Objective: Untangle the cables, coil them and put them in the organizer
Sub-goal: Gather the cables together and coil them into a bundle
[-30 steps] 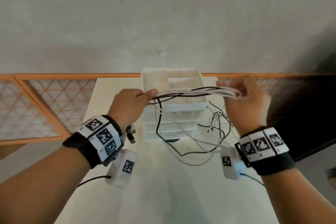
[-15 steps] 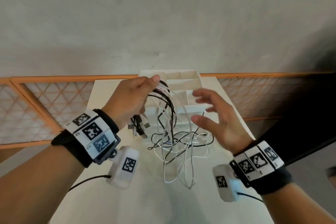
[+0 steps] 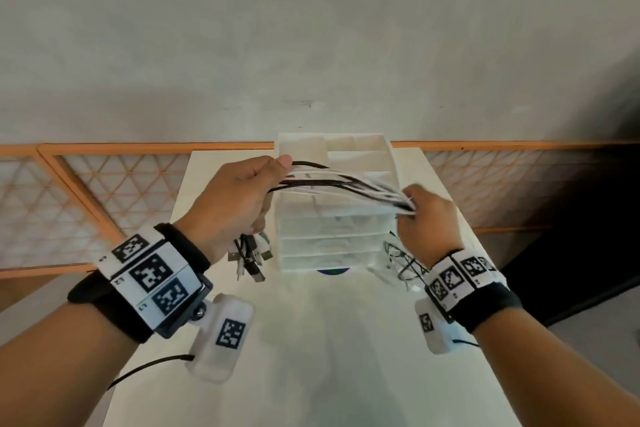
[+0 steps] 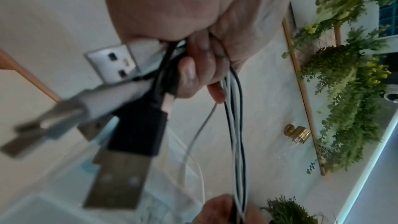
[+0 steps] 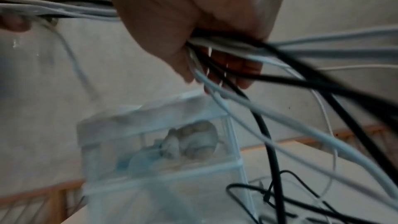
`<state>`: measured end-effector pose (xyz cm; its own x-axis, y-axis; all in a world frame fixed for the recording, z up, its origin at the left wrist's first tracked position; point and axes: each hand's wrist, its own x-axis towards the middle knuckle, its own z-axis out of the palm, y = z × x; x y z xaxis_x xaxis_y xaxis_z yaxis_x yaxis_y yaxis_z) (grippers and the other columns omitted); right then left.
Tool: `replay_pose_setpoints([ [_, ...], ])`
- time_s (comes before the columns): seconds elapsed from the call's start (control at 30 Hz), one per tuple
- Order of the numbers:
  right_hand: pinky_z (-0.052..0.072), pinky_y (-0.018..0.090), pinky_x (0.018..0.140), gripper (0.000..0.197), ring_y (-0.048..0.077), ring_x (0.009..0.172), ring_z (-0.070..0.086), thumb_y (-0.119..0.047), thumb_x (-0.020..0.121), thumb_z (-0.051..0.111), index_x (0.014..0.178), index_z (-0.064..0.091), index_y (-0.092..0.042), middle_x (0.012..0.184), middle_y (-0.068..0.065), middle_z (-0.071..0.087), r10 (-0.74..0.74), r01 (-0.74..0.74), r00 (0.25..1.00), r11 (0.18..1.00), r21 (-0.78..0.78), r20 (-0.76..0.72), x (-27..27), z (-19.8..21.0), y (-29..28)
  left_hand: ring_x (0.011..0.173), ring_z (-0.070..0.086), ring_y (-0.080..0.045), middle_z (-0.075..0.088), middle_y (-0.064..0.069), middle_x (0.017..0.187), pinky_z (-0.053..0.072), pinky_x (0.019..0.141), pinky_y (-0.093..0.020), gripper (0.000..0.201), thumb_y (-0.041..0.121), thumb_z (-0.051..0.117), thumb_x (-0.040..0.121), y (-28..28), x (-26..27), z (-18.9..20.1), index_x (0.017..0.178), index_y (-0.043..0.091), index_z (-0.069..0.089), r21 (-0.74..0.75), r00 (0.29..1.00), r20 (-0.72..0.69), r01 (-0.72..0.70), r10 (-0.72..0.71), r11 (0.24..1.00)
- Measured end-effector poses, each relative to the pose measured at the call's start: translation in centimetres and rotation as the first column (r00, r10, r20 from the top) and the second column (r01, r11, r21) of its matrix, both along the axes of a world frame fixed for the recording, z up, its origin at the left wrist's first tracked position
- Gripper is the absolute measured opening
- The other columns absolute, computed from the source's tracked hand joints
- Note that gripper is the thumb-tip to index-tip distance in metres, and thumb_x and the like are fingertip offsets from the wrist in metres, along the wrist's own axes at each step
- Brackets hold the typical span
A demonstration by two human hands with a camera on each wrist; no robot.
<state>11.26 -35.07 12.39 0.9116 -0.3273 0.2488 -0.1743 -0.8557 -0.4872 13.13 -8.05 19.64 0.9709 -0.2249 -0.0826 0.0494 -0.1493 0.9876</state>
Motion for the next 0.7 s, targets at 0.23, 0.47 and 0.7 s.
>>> replay_pose_setpoints([
  [0.23,0.035,0.021,0.112,0.096,-0.002,0.138,0.041,-0.033,0.075,0.086,0.152,0.028,-0.036,0.151,-0.018,0.043,0.56,-0.538,0.823,0.712,0.451,0.097,-2.5,1.6,4.5,0.046,0.015,-0.015,0.021,0.009,0.047,0.016,0.049,-0.029,0.039,0.039,0.054,0.098,-2.7,-0.7,0.5,0.069,0.015,0.063,-0.078,0.987,0.051,0.153,-0.15,0.985],
  [0.47,0.052,0.024,0.046,0.021,0.007,0.051,0.067,-0.003,0.084,0.063,0.079,0.075,-0.02,0.062,0.006,0.072,-0.035,0.0,0.997,0.897,0.441,0.07,-0.9,2.2,1.8,0.046,0.019,-0.015,0.023,0.009,0.05,0.02,0.047,-0.024,0.048,0.055,0.046,0.092,-1.0,-1.2,-0.8,0.097,0.016,0.074,-0.085,0.98,0.049,0.196,-0.192,0.977],
  [0.7,0.047,0.026,0.051,0.031,0.014,0.053,0.058,-0.046,0.087,0.074,0.077,0.074,-0.016,0.064,0.0,0.068,-0.214,0.062,0.916,0.911,0.408,0.338,-0.2,4.6,-0.1,0.042,0.037,-0.012,0.042,0.002,0.047,0.035,0.054,-0.03,0.053,0.042,0.036,0.105,0.6,-0.3,-8.4,0.078,0.006,0.065,0.229,0.977,-0.108,0.204,-0.183,0.952],
])
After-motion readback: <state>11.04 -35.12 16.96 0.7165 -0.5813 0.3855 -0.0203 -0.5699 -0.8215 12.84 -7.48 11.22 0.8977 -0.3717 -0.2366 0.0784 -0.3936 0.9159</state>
